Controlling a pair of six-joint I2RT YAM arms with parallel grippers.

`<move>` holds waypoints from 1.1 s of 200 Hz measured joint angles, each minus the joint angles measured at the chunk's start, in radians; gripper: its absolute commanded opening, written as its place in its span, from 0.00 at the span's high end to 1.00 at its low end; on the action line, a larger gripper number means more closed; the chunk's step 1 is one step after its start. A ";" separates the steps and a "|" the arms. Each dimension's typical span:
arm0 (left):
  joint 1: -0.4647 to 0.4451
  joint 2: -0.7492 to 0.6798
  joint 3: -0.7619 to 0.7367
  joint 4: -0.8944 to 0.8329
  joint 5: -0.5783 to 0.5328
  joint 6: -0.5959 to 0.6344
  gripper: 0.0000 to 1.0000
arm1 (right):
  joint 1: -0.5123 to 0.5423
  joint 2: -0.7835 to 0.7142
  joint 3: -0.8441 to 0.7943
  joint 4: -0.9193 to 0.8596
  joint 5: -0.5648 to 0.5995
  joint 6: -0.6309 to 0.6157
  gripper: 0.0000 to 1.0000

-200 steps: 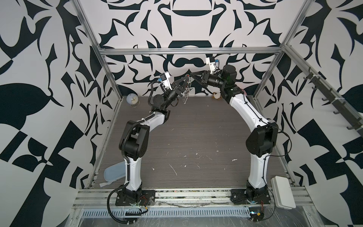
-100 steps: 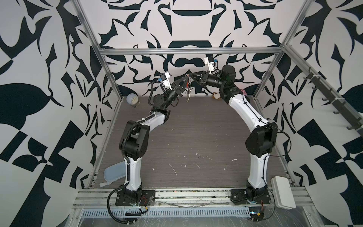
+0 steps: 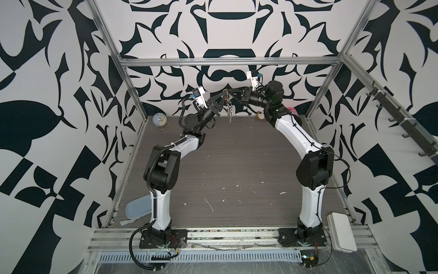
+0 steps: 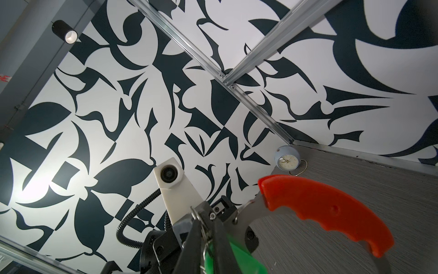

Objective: Put the keys on the keyring

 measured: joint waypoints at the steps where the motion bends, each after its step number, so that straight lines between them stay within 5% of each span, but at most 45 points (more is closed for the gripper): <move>1: 0.000 0.000 0.000 0.000 0.000 0.000 1.00 | 0.000 0.000 0.000 0.002 0.000 0.001 0.91; 23: 0.000 0.000 0.000 -0.003 -0.004 0.000 1.00 | 0.000 0.000 -0.012 0.028 0.001 0.036 0.97; 104: 0.010 0.031 0.069 -0.021 0.059 0.043 1.00 | -0.003 0.000 0.014 -0.039 -0.002 0.099 0.99; 185: 0.011 0.051 0.136 -0.009 0.109 0.059 1.00 | -0.008 0.007 0.073 -0.164 -0.055 0.121 0.77; 220: 0.012 0.051 0.136 -0.018 0.112 0.065 1.00 | -0.008 0.027 0.078 -0.178 -0.077 0.126 0.75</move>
